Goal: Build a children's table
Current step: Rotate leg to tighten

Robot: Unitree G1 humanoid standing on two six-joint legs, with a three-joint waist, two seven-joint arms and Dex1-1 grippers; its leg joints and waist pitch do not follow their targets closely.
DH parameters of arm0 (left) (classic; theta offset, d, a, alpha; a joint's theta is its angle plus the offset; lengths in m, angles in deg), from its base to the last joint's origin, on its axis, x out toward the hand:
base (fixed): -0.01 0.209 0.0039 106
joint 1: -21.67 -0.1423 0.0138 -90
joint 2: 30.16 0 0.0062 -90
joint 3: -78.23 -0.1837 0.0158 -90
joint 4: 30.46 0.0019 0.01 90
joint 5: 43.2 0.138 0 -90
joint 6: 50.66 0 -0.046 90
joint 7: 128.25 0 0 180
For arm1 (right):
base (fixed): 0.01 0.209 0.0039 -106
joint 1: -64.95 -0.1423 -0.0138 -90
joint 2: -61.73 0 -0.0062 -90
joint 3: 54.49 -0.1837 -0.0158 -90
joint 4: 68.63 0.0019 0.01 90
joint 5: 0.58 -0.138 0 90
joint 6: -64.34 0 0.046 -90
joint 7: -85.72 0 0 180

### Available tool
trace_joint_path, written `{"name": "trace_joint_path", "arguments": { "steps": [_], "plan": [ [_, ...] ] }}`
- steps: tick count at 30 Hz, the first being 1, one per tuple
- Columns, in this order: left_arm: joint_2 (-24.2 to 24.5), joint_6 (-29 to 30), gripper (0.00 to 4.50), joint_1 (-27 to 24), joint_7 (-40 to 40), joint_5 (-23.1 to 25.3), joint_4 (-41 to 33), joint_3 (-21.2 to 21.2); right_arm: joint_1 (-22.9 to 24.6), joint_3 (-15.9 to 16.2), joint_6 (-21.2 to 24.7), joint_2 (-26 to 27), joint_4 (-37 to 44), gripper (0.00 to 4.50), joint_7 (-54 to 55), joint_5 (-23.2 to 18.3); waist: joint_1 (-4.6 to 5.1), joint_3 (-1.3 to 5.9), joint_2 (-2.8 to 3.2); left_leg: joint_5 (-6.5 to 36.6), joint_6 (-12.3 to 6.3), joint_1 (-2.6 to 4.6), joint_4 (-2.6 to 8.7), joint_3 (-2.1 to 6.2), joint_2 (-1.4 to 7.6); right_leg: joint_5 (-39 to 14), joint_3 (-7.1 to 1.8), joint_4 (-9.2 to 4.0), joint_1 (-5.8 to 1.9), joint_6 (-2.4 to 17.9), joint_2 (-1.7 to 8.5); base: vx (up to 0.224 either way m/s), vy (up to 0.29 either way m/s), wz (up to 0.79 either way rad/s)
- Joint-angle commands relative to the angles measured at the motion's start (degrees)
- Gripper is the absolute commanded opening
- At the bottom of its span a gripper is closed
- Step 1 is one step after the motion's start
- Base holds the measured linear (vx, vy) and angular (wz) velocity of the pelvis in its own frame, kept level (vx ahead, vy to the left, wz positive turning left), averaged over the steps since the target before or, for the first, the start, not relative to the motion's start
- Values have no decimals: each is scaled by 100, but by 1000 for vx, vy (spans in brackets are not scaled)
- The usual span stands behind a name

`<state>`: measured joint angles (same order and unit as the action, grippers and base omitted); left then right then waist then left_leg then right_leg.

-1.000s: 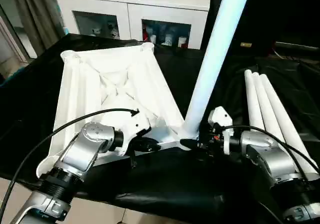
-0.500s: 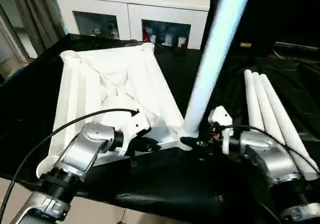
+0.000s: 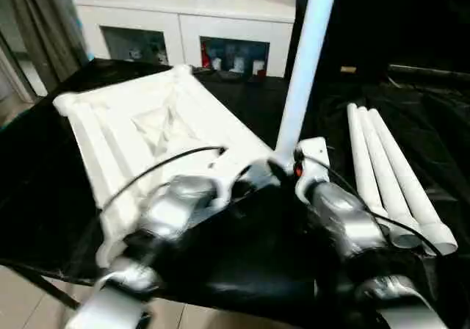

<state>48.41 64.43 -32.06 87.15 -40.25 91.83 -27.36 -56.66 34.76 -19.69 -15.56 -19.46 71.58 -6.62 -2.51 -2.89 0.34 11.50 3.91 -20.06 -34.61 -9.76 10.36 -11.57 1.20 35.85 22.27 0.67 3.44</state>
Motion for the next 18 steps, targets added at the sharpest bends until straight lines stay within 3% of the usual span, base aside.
{"name": "trace_joint_path", "arguments": {
  "steps": [1,6,8,10,12,14,16,18],
  "plan": [
    [-145,-157,0,131,-197,77,172,-51,74,385,48,385,-219,332,-432,18,-12,310,-25,1365,-61,-13,454,74,173,-1603,-187,-555,-204,1051,380,0,0,0],
    [16,-238,0,78,38,96,77,-119,54,366,-76,297,-169,382,-631,-35,-21,307,-35,1326,-125,-25,469,74,183,-1683,-189,-568,-204,1040,397,0,0,0],
    [232,-328,0,-88,400,33,-123,-205,67,364,-98,87,0,382,-952,-79,-20,309,-59,1344,-148,-32,472,76,184,-1759,-188,-570,-210,1025,404,0,0,0],
    [362,-376,0,-202,629,-9,-248,-246,109,384,-100,-75,131,382,-1207,-94,-23,311,-44,1263,-173,-51,481,89,196,-1693,-189,-559,-228,1025,416,0,0,0],
    [581,-422,0,-386,1015,-81,-447,-292,188,433,-125,-378,352,382,-1648,-108,-5,325,-49,1102,-231,-75,463,78,201,-1395,-195,-532,-241,1090,409,0,0,0],
    [866,-589,0,-576,1492,-185,-669,-314,298,463,4,-773,656,382,-2280,-220,-36,370,-48,743,-372,-81,421,71,209,-638,-192,-453,-286,1256,395,0,0,0],
    [1054,-760,0,-692,1822,-289,-846,-313,384,554,75,-1088,867,382,-2758,-241,-39,388,-34,461,-529,-86,384,44,192,-37,-186,-401,-273,1437,368,0,0,0],
    [1250,-890,0,-779,2164,-469,-1072,-264,474,683,143,-1489,1058,382,-3358,-211,-58,383,-33,414,-640,-95,374,30,205,170,-178,-384,-263,1527,375,0,0,0]
  ]
}}
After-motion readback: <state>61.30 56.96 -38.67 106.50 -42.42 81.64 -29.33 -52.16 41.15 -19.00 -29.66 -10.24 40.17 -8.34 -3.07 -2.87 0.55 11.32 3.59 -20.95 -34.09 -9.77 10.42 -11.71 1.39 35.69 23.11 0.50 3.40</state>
